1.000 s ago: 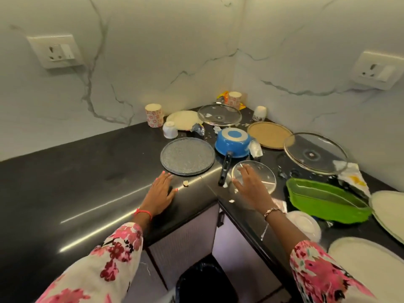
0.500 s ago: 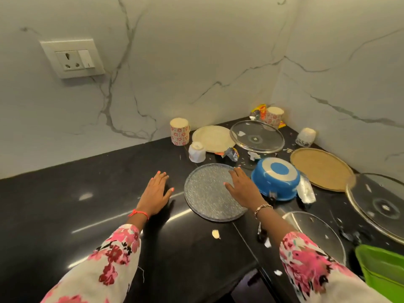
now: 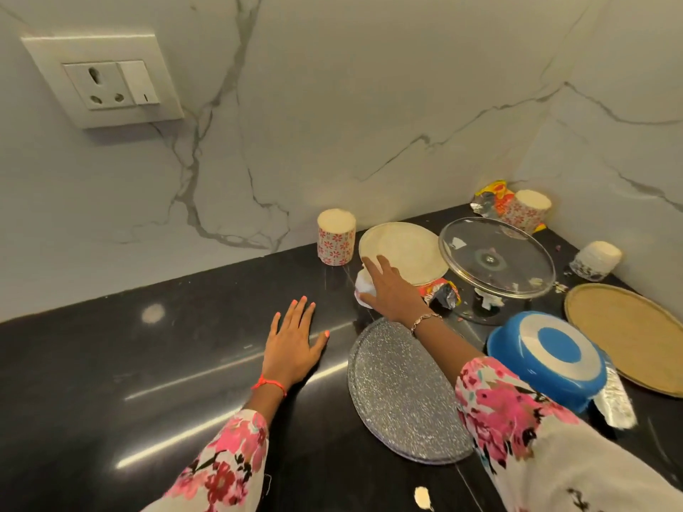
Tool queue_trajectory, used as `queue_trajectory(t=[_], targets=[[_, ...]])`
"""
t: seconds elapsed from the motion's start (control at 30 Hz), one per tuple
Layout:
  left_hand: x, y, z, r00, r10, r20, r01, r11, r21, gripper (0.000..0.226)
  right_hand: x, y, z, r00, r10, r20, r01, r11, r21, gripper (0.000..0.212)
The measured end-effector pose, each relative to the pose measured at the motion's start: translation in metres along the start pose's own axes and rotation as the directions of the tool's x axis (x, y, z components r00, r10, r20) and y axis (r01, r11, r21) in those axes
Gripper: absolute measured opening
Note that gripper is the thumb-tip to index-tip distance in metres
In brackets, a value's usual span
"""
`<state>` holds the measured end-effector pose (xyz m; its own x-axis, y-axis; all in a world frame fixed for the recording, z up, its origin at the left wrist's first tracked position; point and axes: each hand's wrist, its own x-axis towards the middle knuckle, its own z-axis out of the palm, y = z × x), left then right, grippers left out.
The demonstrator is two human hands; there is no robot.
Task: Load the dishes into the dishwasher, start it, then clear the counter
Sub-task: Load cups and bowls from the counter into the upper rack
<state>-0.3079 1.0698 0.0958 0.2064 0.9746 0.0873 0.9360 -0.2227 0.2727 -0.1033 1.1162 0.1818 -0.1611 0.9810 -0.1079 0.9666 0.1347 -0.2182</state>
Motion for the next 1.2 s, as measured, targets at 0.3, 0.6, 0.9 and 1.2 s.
queue_trajectory(t=[0.3, 0.6, 0.9, 1.2], targets=[[0.0, -0.002, -0.001, 1.0, -0.015, -0.028, 0.014, 1.0, -0.025, 0.082, 0.017, -0.006, 0.007, 1.0, 0.011, 0.013, -0.011, 1.0, 0.005, 0.062], [0.002, -0.001, -0.001, 0.999, -0.026, -0.023, 0.025, 1.0, -0.012, 0.085, -0.018, 0.004, -0.012, 0.998, 0.028, -0.05, -0.02, 0.987, 0.158, 0.059], [0.004, -0.001, -0.008, 0.999, -0.021, 0.044, 0.021, 1.0, 0.001, 0.069, -0.1, 0.0, -0.025, 0.984, 0.155, -0.088, -0.125, 0.95, 0.285, 0.066], [-0.11, 0.046, -0.007, 0.984, 0.104, 0.144, -0.101, 0.995, -0.026, 0.078, -0.264, -0.023, -0.01, 0.95, 0.295, -0.105, -0.247, 0.912, 0.328, 0.073]])
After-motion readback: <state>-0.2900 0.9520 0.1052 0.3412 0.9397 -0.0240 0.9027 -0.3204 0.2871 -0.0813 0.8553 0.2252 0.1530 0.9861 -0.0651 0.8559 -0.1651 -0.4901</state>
